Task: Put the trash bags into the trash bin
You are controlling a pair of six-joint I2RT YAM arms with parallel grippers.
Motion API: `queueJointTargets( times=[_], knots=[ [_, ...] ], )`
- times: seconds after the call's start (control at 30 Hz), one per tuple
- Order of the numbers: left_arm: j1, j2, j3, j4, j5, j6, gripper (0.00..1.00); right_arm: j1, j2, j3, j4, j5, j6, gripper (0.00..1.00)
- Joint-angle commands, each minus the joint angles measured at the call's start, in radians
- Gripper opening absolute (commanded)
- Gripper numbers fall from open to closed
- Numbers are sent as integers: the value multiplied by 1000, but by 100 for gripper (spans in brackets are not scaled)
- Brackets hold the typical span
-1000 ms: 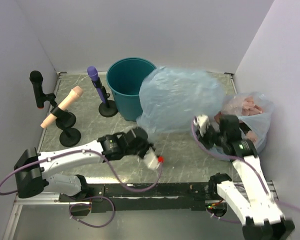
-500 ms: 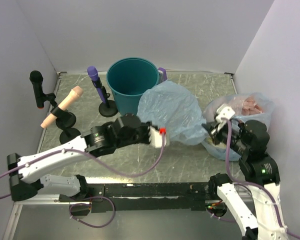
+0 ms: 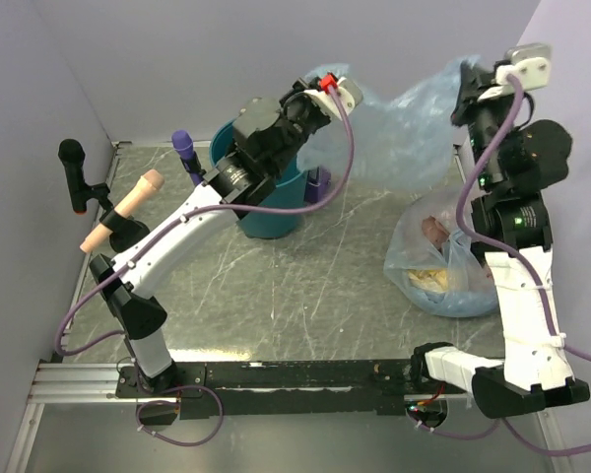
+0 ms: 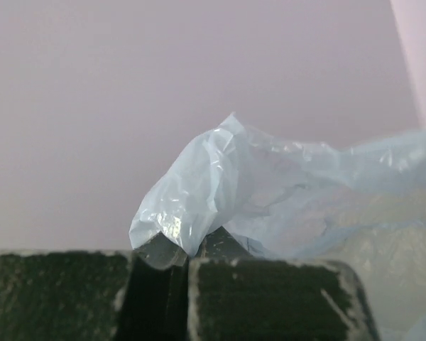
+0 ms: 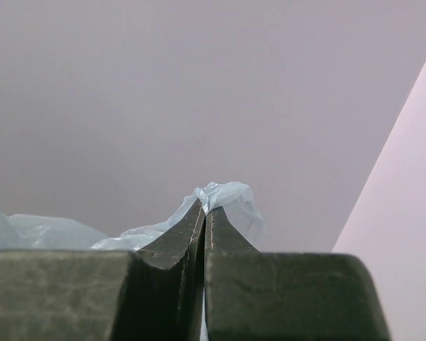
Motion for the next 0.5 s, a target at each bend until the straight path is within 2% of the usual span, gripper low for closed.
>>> queueJointTargets(
  times=[0.0, 0.1, 0.2, 0.27, 0.33, 0.4, 0.47],
  knots=[
    [-14, -38, -60, 541, 218, 466, 1, 0, -29, 118, 347, -75, -108, 0],
    [-23, -37, -77, 757, 381, 620, 1, 23, -66, 162, 382, -201, -156, 0],
    [-65, -32, -66, 897, 435, 704, 1, 36, -111, 175, 349, -287, -232, 0],
    [-88, -32, -117, 1019, 447, 746, 1, 36, -156, 123, 322, -289, -257, 0],
    [-93, -47, -224, 1090, 417, 747, 1, 36, -219, -15, 267, -289, -297, 0],
    [-99, -92, -365, 1051, 316, 703, 1, 36, -288, -203, 172, -274, -344, 0],
    [-102, -173, -504, 834, 191, 563, 1, 36, -331, -361, -82, -315, -418, 0]
  ],
)
